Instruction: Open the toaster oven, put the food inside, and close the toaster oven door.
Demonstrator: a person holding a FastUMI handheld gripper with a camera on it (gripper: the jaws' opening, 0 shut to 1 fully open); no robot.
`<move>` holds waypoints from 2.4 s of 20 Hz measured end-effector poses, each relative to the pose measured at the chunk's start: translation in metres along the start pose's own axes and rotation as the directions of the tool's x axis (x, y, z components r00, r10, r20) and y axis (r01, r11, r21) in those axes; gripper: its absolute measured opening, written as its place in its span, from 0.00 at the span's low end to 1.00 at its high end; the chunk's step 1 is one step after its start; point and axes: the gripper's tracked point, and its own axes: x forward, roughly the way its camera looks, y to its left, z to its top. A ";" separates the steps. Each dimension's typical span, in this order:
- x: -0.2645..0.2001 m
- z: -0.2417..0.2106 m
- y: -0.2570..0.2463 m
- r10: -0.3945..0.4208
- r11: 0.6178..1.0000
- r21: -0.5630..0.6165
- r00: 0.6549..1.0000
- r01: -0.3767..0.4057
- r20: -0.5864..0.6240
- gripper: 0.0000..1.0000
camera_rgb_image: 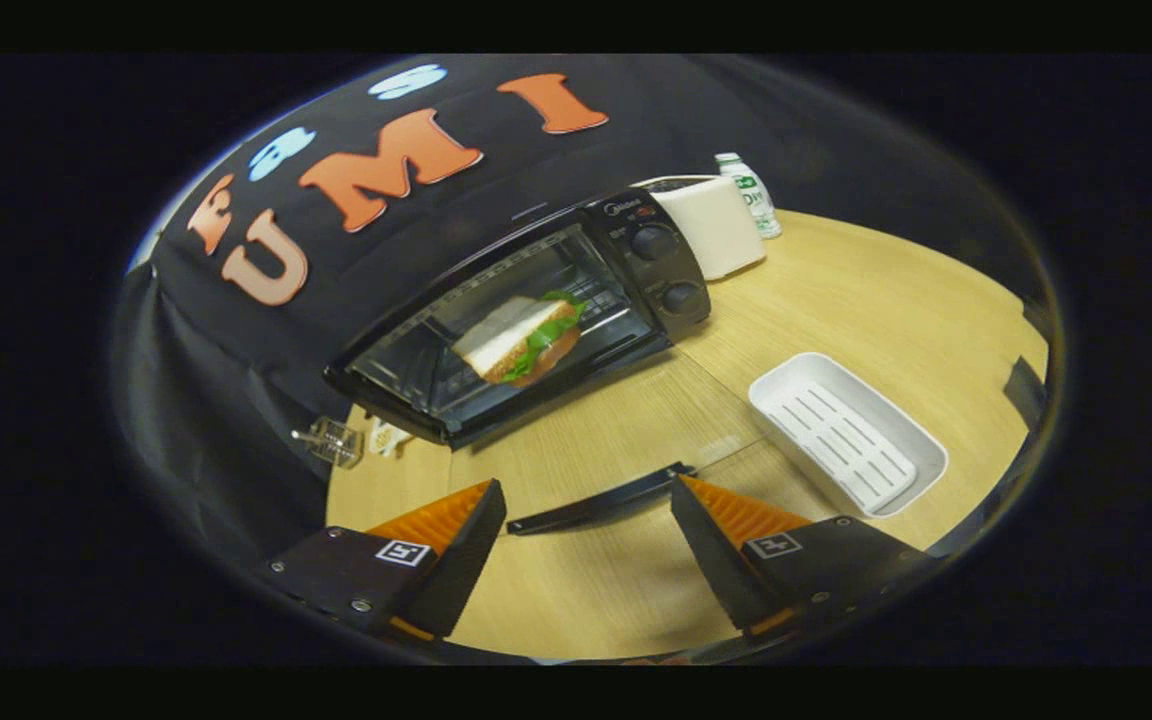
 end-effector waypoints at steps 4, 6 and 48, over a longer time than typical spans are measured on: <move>0.005 -0.026 -0.015 -0.060 0.979 -0.194 0.998 0.055 -0.020 0.99; 0.012 -0.038 -0.018 -0.079 0.964 -0.256 0.996 0.067 -0.036 0.99; 0.048 0.138 0.070 0.007 0.905 -0.417 0.977 0.085 0.213 0.99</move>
